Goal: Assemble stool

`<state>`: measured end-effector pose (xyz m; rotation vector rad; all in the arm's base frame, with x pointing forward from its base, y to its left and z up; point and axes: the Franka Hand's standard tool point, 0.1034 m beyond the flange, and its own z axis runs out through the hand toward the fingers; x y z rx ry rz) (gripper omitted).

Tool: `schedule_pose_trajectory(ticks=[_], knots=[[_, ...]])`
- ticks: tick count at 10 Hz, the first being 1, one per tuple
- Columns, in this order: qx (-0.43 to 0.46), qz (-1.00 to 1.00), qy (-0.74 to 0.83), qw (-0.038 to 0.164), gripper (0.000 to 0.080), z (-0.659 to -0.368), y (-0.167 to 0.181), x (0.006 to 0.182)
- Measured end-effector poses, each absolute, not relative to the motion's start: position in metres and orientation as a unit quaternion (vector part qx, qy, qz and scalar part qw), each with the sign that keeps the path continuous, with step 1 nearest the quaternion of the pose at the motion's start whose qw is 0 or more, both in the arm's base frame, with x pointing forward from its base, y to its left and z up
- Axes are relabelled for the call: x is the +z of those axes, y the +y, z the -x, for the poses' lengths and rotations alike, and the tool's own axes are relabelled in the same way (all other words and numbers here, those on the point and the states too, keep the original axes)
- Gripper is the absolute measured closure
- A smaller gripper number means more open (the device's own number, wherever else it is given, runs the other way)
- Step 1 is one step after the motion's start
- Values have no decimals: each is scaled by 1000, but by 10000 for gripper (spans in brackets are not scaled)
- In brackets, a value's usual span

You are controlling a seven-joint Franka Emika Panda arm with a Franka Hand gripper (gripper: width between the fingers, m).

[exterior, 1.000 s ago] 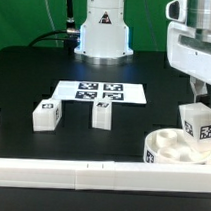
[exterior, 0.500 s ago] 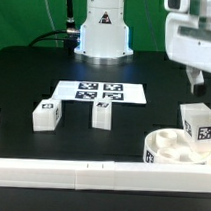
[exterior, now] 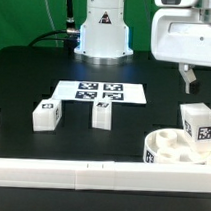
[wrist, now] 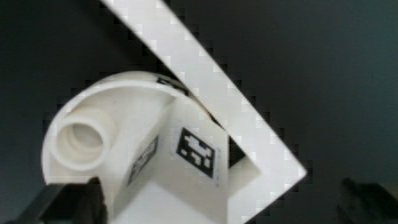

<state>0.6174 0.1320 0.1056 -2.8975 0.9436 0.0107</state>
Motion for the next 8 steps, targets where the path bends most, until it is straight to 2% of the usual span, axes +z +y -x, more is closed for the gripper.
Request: schedule_pose_trajectory(ticks=[3, 7, 8], knots=[[-1, 987, 155, 45, 151, -626, 135, 115], [-7, 999, -7, 43, 151, -626, 133, 114], [-10, 997, -63, 38, 151, -627, 134, 114]])
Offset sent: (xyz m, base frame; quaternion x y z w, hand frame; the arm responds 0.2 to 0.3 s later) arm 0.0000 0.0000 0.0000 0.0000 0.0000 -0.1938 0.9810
